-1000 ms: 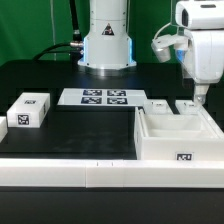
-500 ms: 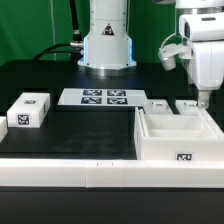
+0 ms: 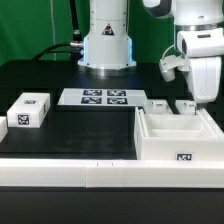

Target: Assemble cabinet

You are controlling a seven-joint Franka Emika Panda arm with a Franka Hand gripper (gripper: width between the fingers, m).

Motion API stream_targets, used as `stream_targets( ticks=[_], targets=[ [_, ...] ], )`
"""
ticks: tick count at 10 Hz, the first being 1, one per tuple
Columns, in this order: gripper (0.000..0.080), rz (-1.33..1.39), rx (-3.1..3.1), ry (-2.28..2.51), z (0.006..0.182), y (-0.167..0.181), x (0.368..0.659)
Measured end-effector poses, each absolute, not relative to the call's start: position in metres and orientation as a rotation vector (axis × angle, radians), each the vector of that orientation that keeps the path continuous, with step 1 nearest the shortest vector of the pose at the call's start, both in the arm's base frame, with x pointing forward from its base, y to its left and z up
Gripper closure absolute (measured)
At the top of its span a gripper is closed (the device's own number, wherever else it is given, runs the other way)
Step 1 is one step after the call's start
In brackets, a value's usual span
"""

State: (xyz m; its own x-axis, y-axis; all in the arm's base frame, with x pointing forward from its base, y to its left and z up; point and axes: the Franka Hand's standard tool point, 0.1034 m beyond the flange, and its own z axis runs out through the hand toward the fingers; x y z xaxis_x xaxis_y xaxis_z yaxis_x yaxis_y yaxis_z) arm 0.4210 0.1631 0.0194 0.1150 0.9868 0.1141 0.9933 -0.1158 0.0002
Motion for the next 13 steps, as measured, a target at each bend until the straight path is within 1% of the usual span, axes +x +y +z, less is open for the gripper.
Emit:
stream_targets(
  ticks=[1, 4, 5, 6, 7, 8, 13],
  targets=[
    [0.0002, -0.13, -2.289, -2.035, 0.0191, 0.1626, 0.4209],
    [0.0415, -0.126, -2.288, -2.033, 0.0177, 0.1626, 0.42],
    [0.0415, -0.123, -2.286, -2.032, 0.0164, 0.1626, 0.419],
    [0.0603, -0.117, -2.284, -2.029, 0.0141, 0.1627, 0.4174],
    [0.0603, -0.114, -2.283, -2.027, 0.0126, 0.1629, 0.4169],
    [0.0732, -0.115, -2.284, -2.027, 0.0126, 0.1629, 0.4175],
    [0.0731, -0.111, -2.284, -2.027, 0.0132, 0.1624, 0.4176]
  ],
)
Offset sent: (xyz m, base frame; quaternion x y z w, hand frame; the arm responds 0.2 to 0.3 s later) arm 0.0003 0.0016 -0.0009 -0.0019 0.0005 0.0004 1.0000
